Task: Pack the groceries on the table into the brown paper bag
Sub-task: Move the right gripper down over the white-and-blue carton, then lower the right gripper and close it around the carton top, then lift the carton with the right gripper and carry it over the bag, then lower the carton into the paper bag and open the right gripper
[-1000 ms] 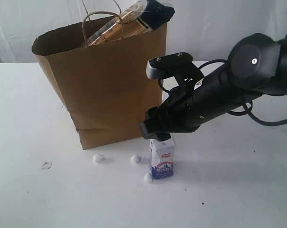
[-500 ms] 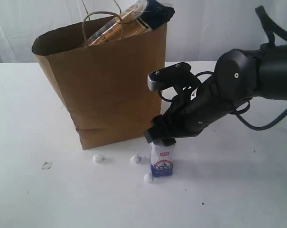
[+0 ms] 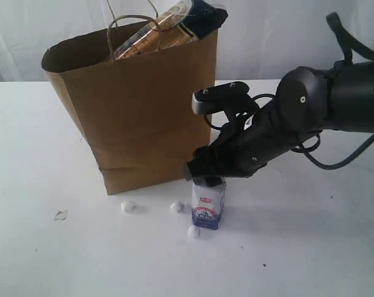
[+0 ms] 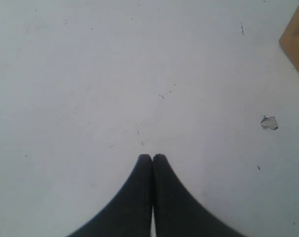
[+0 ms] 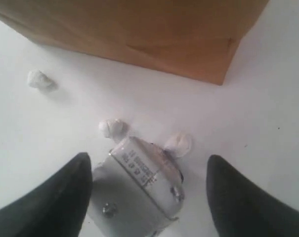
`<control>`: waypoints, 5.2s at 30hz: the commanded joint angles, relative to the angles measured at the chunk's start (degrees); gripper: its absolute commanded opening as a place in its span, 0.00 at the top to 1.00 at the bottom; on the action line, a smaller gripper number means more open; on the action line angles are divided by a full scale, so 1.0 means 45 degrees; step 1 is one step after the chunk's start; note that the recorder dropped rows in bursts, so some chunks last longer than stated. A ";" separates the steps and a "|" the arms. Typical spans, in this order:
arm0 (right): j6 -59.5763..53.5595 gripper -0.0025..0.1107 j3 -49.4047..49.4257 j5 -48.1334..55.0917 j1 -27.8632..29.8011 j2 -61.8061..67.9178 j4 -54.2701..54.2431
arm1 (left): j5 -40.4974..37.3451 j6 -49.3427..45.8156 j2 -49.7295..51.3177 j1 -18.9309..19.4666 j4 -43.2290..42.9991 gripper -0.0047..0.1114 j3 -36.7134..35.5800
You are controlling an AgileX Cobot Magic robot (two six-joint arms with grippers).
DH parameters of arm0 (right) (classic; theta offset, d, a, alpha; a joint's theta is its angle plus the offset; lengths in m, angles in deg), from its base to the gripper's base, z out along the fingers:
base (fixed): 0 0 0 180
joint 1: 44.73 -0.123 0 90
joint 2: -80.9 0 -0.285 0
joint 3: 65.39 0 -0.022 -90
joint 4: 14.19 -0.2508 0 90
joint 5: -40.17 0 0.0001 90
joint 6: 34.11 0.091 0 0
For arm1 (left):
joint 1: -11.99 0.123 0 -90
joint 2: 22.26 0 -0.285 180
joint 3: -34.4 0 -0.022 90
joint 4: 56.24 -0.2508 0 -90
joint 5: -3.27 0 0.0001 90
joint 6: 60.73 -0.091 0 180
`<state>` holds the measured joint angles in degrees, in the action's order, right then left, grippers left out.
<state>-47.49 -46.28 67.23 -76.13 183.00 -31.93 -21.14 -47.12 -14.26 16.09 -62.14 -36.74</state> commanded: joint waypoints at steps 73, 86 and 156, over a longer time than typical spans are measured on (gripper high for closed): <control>-0.7379 0.46 -0.0333 0.0009 -0.0044 0.0272 0.0098 | -0.0072 0.0123 -0.0047 -0.0783 0.0062 0.96 -0.0067; -0.7271 0.52 -0.0287 0.0673 -0.0044 0.0272 0.0098 | -0.0072 0.0123 -0.0047 -0.0783 0.0062 0.96 -0.0067; -1.2403 0.83 -0.5207 -0.6887 -0.2284 0.0884 -0.9252 | -0.0094 0.0097 -0.0047 -0.0780 0.0062 0.96 -0.0067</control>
<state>-102.69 -69.66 36.70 -86.60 186.53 -73.53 -21.32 -47.12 -14.26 12.84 -62.14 -36.74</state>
